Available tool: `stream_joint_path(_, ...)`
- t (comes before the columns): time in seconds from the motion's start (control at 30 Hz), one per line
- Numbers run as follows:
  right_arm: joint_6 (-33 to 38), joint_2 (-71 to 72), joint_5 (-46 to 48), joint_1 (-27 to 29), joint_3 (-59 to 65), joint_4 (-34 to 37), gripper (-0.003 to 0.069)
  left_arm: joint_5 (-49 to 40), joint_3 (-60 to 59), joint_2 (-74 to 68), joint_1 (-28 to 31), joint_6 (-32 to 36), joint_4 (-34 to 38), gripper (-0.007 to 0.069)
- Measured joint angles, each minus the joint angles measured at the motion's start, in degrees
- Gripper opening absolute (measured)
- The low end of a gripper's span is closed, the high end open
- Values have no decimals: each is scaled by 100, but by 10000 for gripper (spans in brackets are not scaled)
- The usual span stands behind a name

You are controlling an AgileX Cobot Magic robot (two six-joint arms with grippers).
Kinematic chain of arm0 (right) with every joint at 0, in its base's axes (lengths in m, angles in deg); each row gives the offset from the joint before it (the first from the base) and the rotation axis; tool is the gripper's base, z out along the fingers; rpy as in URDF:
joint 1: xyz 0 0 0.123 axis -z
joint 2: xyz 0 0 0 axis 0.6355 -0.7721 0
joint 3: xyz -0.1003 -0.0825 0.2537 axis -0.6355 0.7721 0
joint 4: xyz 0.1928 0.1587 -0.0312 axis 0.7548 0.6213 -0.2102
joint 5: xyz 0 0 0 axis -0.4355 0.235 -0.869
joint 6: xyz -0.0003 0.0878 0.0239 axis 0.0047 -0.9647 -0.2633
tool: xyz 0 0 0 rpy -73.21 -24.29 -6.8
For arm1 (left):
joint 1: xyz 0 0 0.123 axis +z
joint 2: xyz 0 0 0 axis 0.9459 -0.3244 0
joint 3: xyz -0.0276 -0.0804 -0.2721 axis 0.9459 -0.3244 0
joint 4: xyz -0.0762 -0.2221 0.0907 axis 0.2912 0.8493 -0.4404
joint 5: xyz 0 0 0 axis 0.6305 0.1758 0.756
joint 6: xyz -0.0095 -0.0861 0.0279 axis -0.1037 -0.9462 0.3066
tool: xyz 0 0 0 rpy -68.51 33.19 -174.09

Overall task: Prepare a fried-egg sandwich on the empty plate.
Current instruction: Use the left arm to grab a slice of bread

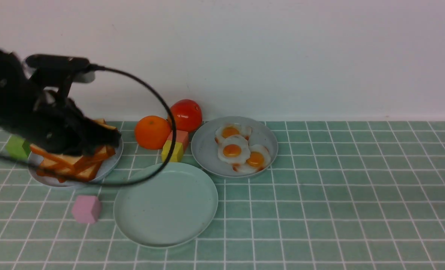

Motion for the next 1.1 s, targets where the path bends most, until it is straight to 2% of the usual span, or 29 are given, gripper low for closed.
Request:
stream_joint_path(0.17,34,-453,123,-725,-542,-64,1,-5,827,-840,350,366,-76,-10)
stream_joint_path(0.27,66,-505,117,-938,-570,-85,1,-5,1148,-1270,376,763,-161,26)
stream_joint_path(0.37,73,-517,118,-1020,-570,-111,2,129,1384,-1683,370,1180,-240,156)
stream_joint_path(0.4,73,-517,118,-1027,-570,-111,2,144,1399,-1699,370,1195,-266,156)
stream_joint_path(0.47,77,-517,124,-1034,-575,-111,2,362,1430,-1870,370,1229,-530,272)
stream_joint_path(0.5,77,-517,125,-1034,-575,-111,2,393,1436,-1892,370,1229,-578,279)
stream_joint_path(0.53,77,-517,144,-1034,-575,-104,2,499,1435,-1956,370,1217,-726,324)
stream_joint_path(0.6,77,-517,204,-1034,-575,-85,3,687,1441,-2063,370,1093,-946,362)
stream_joint_path(0.77,77,-517,213,-1034,-575,107,6,1072,1452,-2401,370,703,-1127,387)
stream_joint_path(1.1,77,-517,241,-1034,-575,183,8,1122,1472,-2688,370,682,-1246,386)
